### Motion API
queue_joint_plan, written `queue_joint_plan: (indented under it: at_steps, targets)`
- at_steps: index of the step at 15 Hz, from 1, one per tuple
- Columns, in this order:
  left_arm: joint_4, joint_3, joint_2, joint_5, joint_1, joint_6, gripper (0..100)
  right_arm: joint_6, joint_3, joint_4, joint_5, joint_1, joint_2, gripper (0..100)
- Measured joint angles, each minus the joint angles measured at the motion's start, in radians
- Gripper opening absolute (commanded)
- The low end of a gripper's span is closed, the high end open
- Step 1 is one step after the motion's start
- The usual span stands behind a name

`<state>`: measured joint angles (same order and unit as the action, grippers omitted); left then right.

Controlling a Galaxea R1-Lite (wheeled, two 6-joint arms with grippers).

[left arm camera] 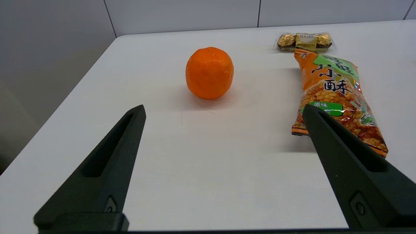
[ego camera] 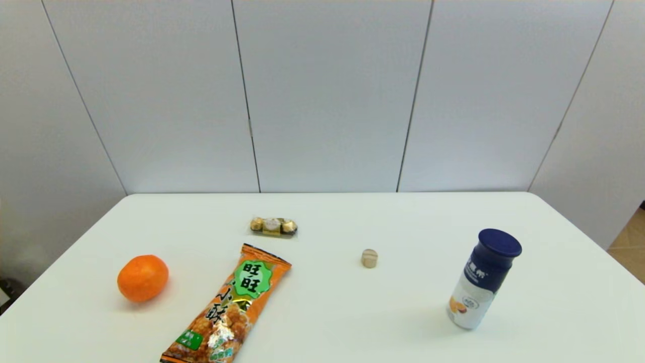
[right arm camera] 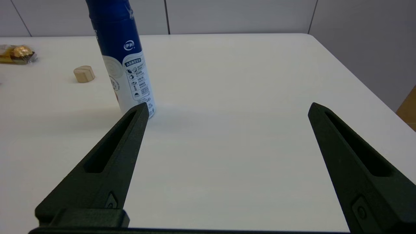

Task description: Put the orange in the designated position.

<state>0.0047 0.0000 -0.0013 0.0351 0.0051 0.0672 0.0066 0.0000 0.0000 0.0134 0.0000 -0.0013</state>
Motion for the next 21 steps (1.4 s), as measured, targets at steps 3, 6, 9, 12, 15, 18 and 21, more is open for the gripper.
queue_joint_plan:
  at_steps: [3, 6, 9, 12, 15, 18, 21]
  targets:
    - [0.0, 0.0, 0.0, 0.0, 0.0, 0.0, 100, 0.0, 0.0, 0.0, 0.0, 0.0, 0.0, 100]
    - [0.0, 0.0, 0.0, 0.0, 0.0, 0.0, 100, -0.001, 0.0, 0.0, 0.0, 0.0, 0.0, 100]
    - [0.0, 0.0, 0.0, 0.0, 0.0, 0.0, 100, 0.0, 0.0, 0.0, 0.0, 0.0, 0.0, 100]
    - [0.0, 0.0, 0.0, 0.0, 0.0, 0.0, 100, -0.001, 0.0, 0.0, 0.0, 0.0, 0.0, 100]
    - [0.0, 0.0, 0.0, 0.0, 0.0, 0.0, 100, 0.0, 0.0, 0.0, 0.0, 0.0, 0.0, 100]
    - [0.001, 0.0, 0.0, -0.001, 0.0, -0.019, 100, 0.0, 0.0, 0.0, 0.0, 0.0, 0.0, 100]
    - [0.027, -0.008, 0.009, 0.003, 0.0, -0.022, 100, -0.001, 0.0, 0.0, 0.0, 0.0, 0.0, 100]
